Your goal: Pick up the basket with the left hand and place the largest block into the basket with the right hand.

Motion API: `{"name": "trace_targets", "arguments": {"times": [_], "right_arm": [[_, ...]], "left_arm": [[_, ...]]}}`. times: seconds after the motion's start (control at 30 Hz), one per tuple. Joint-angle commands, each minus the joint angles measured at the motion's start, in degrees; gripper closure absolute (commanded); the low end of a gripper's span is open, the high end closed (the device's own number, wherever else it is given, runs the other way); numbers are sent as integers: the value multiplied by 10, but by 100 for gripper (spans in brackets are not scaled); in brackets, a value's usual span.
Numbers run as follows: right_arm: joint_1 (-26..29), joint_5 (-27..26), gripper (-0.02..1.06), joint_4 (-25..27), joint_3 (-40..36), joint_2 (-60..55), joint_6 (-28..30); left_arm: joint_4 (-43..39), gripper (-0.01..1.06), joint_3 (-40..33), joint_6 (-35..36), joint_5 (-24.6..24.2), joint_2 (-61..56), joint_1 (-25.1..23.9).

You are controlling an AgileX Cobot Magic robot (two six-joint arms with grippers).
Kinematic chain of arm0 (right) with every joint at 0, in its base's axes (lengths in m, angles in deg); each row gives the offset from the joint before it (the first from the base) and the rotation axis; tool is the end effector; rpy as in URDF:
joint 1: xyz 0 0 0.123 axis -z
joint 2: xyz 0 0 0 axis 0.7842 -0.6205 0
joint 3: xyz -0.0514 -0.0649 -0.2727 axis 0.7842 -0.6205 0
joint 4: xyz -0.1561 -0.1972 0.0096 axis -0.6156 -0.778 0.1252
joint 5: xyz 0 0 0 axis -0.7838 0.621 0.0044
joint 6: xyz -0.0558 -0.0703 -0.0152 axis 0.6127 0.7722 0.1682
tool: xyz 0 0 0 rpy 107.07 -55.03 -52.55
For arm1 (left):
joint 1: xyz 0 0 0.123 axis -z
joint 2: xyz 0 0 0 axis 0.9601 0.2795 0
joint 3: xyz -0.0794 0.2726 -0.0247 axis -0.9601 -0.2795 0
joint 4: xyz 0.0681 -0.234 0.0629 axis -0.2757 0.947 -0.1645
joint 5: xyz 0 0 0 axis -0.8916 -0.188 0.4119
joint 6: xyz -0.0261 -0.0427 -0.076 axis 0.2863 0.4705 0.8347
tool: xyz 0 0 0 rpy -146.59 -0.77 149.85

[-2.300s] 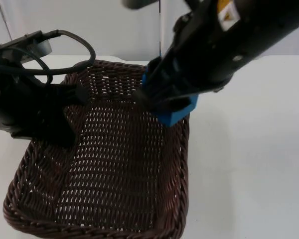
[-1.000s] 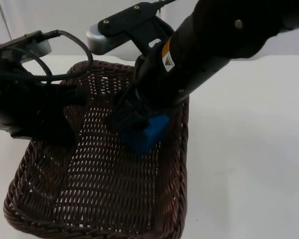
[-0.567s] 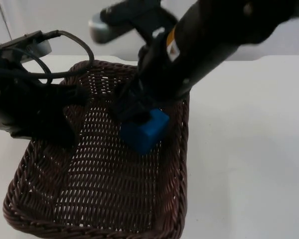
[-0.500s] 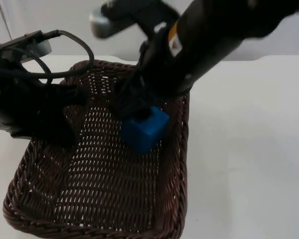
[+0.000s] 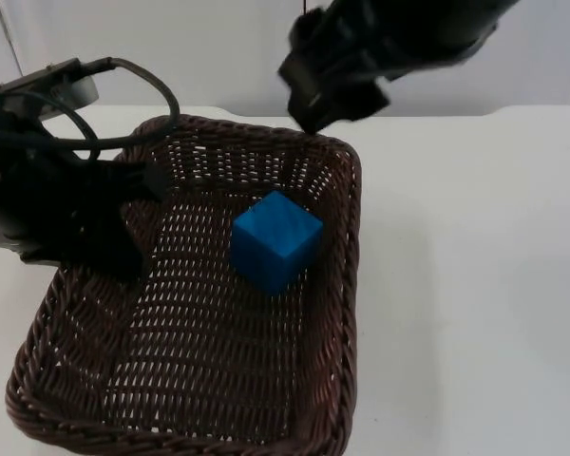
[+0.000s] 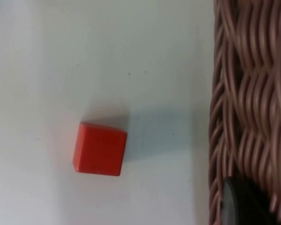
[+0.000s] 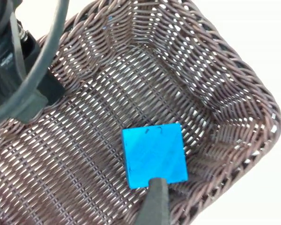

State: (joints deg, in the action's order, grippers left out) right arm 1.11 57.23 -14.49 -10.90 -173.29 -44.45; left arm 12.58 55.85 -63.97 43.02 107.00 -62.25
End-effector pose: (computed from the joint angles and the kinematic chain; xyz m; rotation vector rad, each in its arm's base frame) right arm 0.2385 0.2663 0.3059 -0.9877 2.2416 0.1854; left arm 0.2789 -0.0882 0.1710 0.0911 2.8063 -0.5759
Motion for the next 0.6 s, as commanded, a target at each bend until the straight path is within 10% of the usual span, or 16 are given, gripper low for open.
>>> {"name": "trace_targets", "arguments": {"times": [0.0,0.57], "right_arm": [[1,10,35,-1,2,16,-1],[1,12,35,-1,1,54,3]], "left_arm": [[16,105,0,1,0,-6,-1],[23,105,0,1,32,-6,-1]]}}
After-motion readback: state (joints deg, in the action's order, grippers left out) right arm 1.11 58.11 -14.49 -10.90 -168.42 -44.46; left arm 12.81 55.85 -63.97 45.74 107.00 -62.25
